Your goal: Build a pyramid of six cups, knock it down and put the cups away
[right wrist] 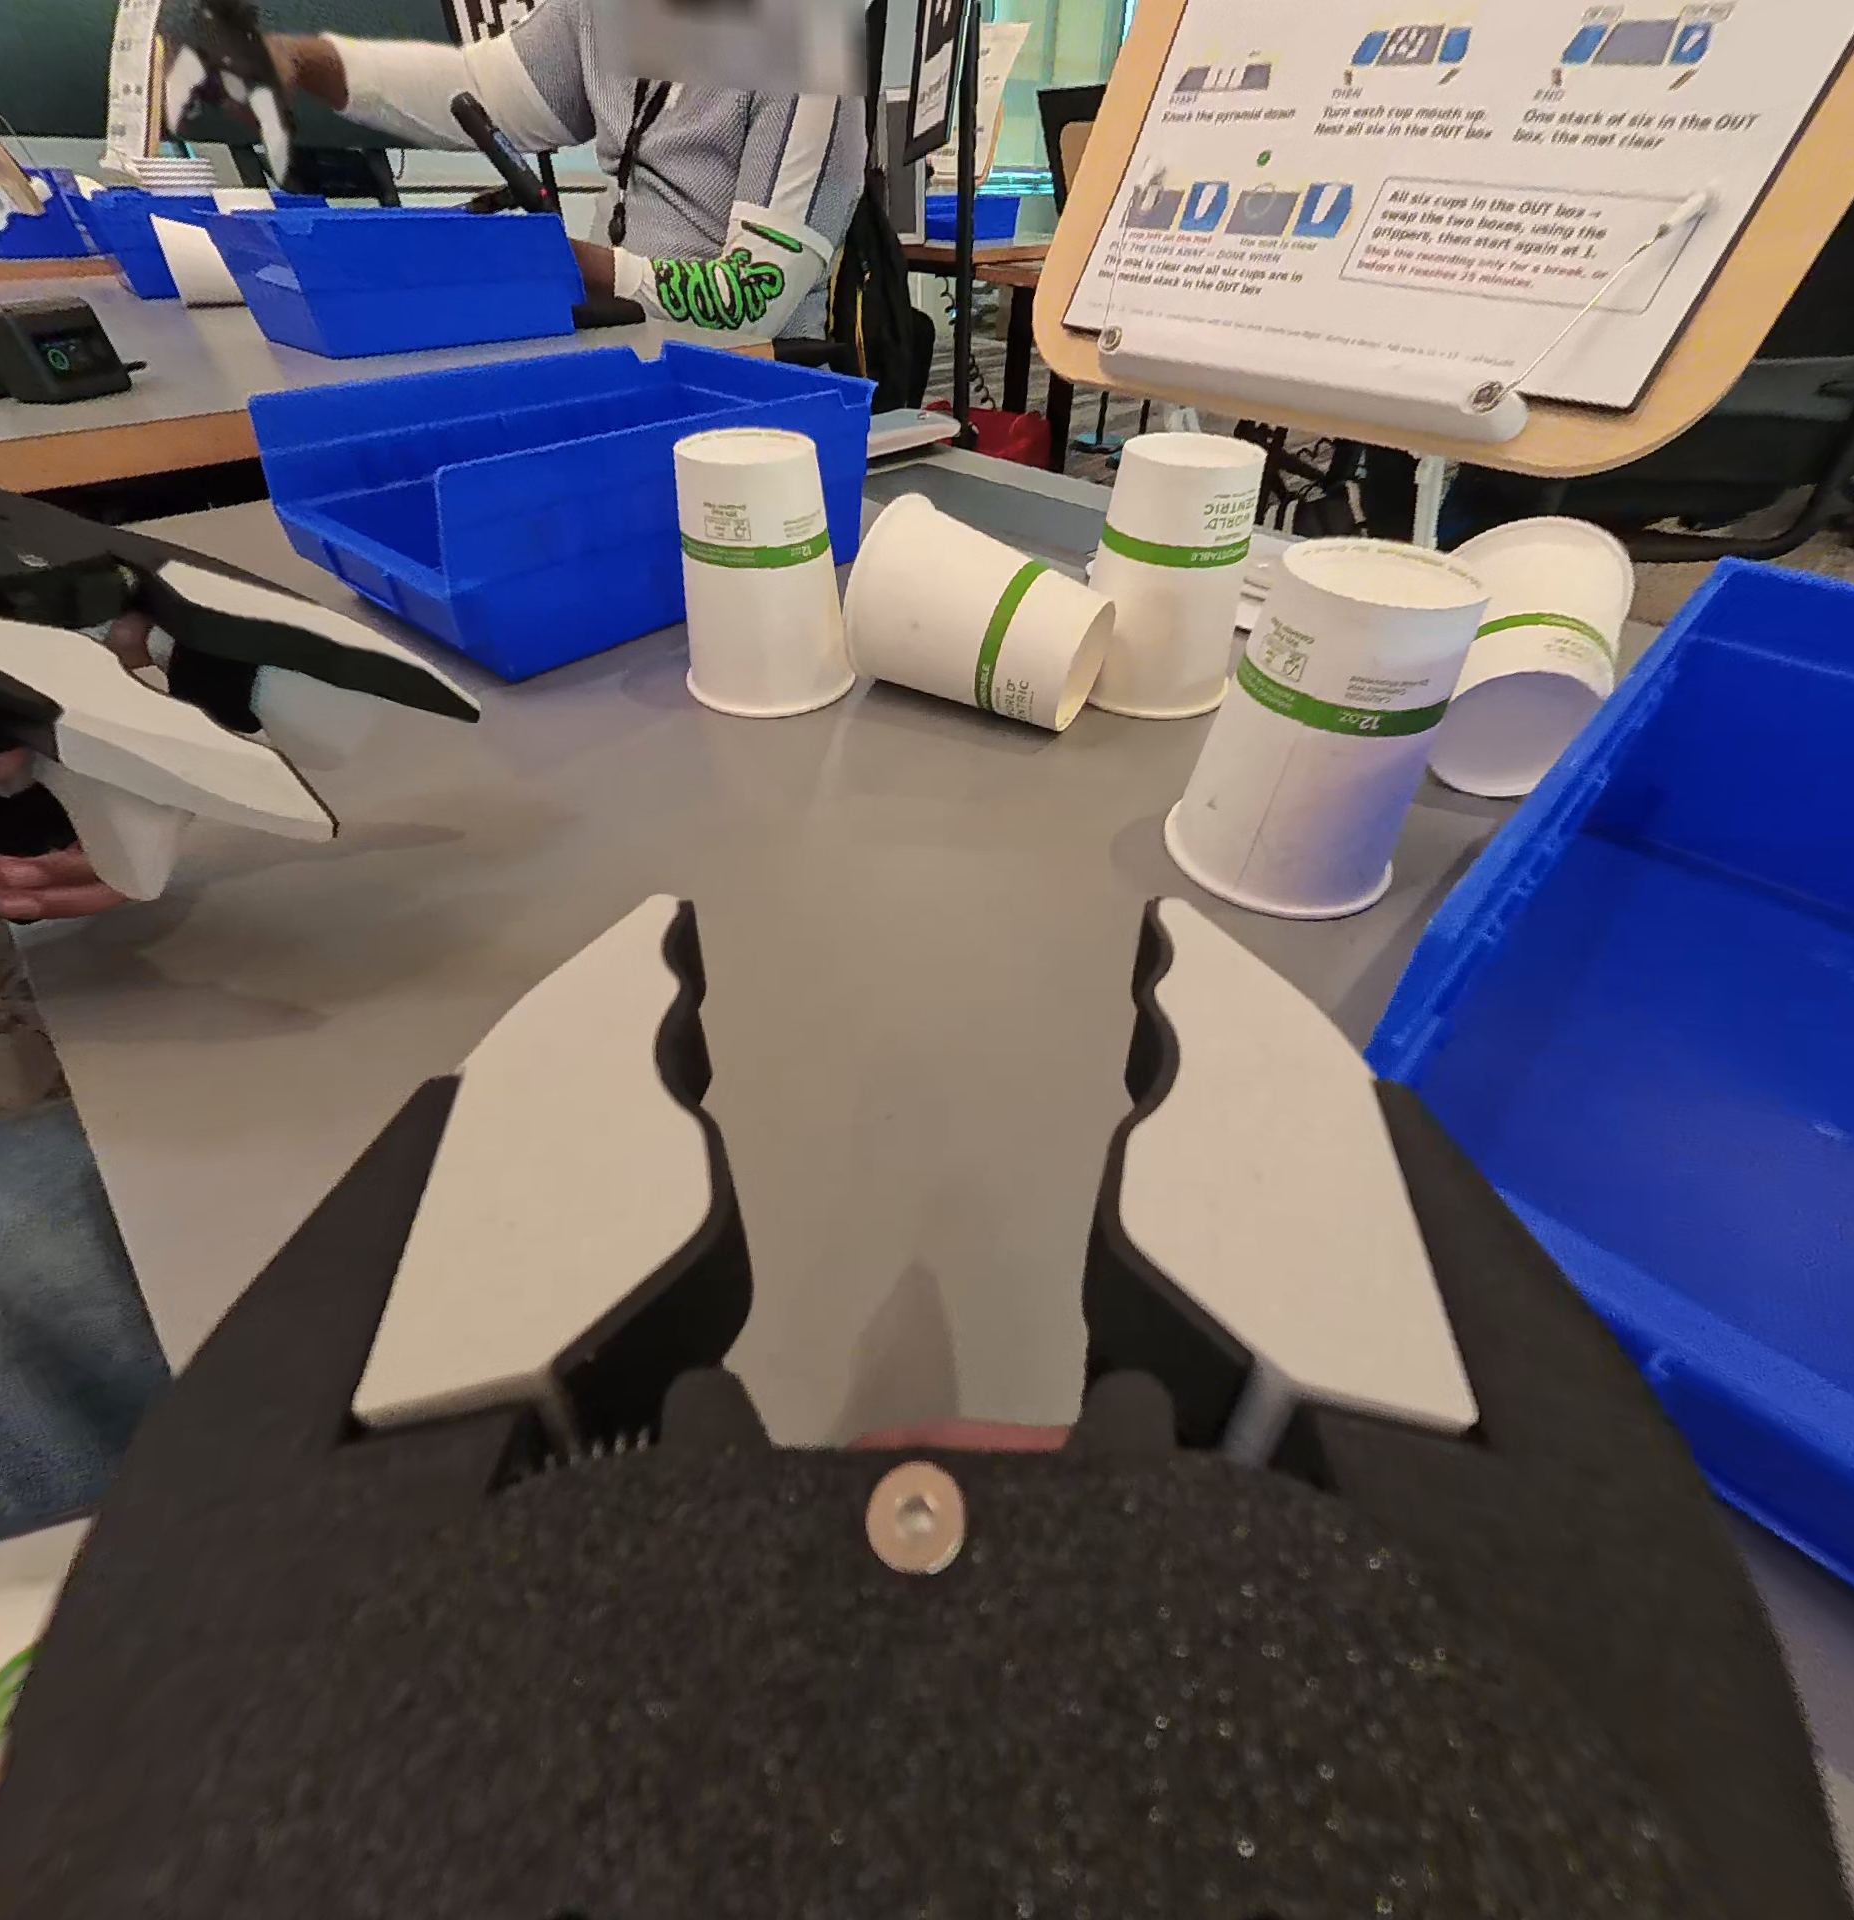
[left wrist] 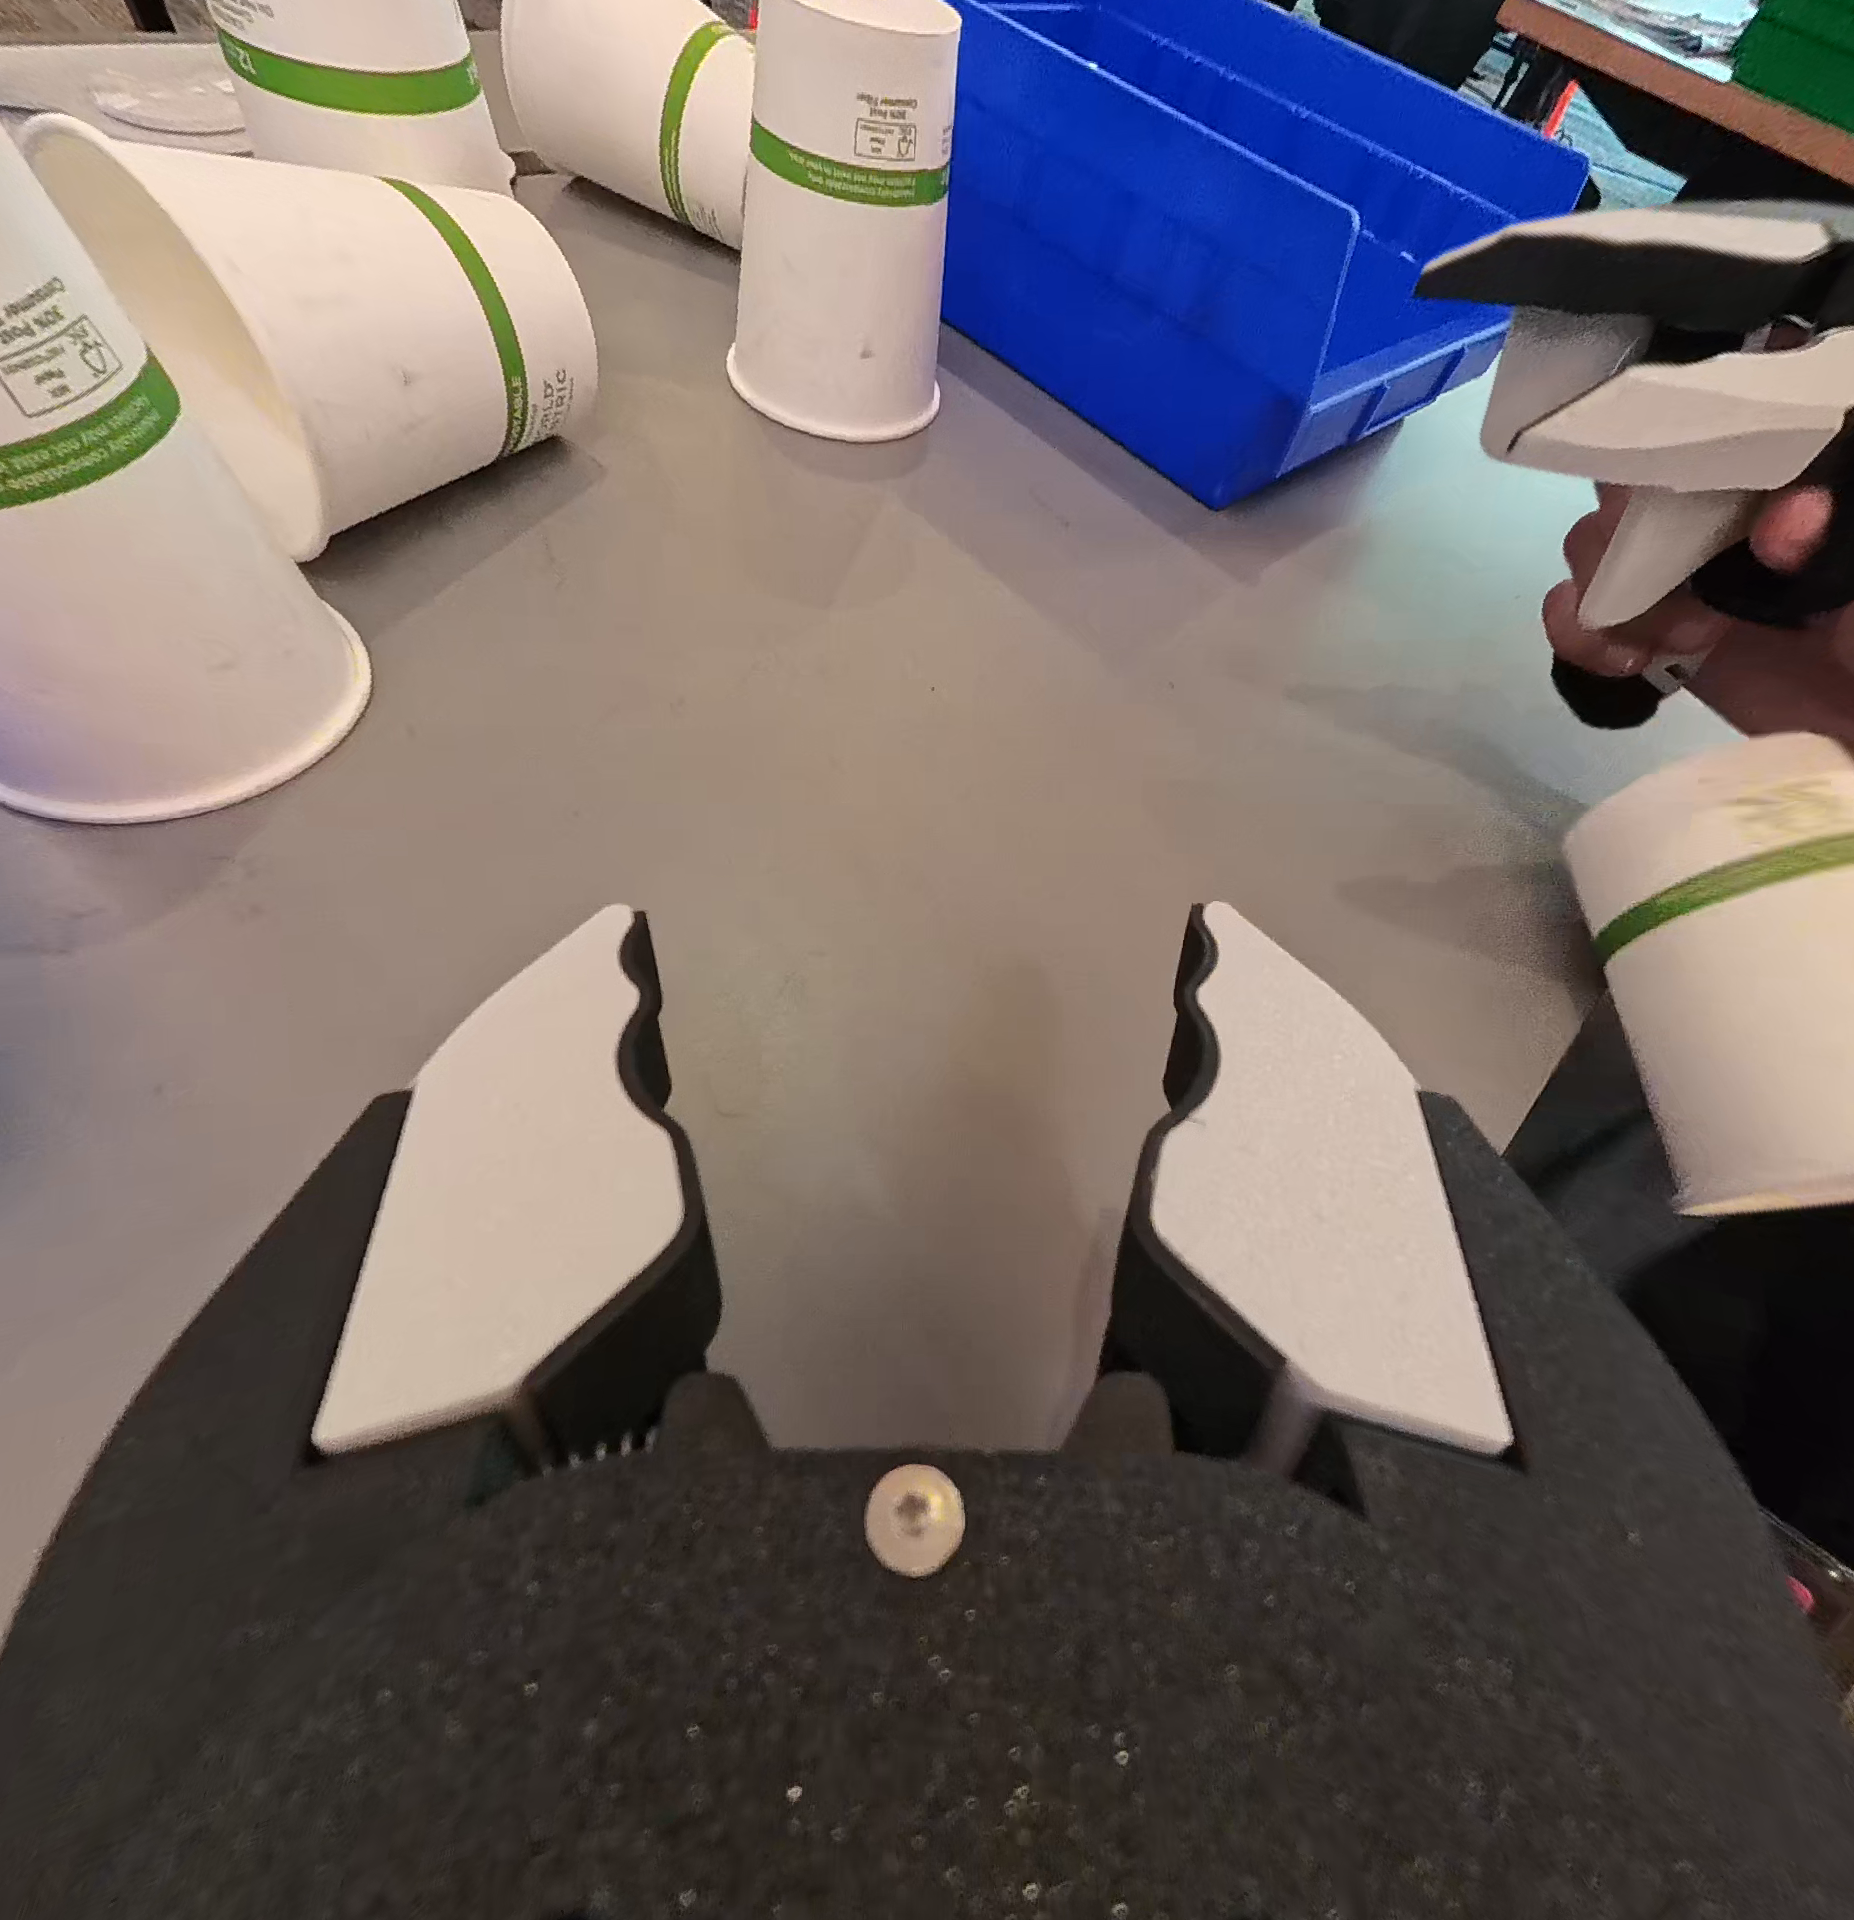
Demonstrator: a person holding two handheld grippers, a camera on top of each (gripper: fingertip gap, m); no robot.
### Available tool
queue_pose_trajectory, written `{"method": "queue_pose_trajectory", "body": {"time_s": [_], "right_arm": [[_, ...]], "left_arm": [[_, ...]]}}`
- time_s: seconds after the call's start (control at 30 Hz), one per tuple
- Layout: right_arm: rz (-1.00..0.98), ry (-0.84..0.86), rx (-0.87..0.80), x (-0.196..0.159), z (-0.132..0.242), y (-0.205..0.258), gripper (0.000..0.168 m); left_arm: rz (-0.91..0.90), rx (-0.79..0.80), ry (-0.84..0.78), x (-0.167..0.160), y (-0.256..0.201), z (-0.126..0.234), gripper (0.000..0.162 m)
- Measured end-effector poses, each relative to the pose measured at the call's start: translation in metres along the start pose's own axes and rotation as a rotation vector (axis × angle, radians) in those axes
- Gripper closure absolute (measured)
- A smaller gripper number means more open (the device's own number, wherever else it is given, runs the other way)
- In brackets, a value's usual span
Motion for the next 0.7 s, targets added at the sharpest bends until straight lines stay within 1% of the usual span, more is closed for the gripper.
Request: {"method": "queue_pose_trajectory", "body": {"time_s": [0.23, 0.7], "right_arm": [[0.031, 0.013, -0.019, -0.0029, -0.0004, -0.0014, 0.091], [0.045, 0.02, 0.0, -0.0046, -0.002, 0.0029, 0.091]], "left_arm": [[-0.009, -0.003, 0.008, -0.0014, -0.0031, -0.0012, 0.068], [-0.013, -0.007, 0.011, -0.0007, -0.0037, -0.0002, 0.068]]}}
Point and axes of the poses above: each gripper's, where its closed fingertips meet, z back along the fingers, x out of its top, y = z × x across the jaws, the point moved 6 cm from there along z, back along the fingers, and after that the axes turned 11 degrees about z, right-handed, at the moved point
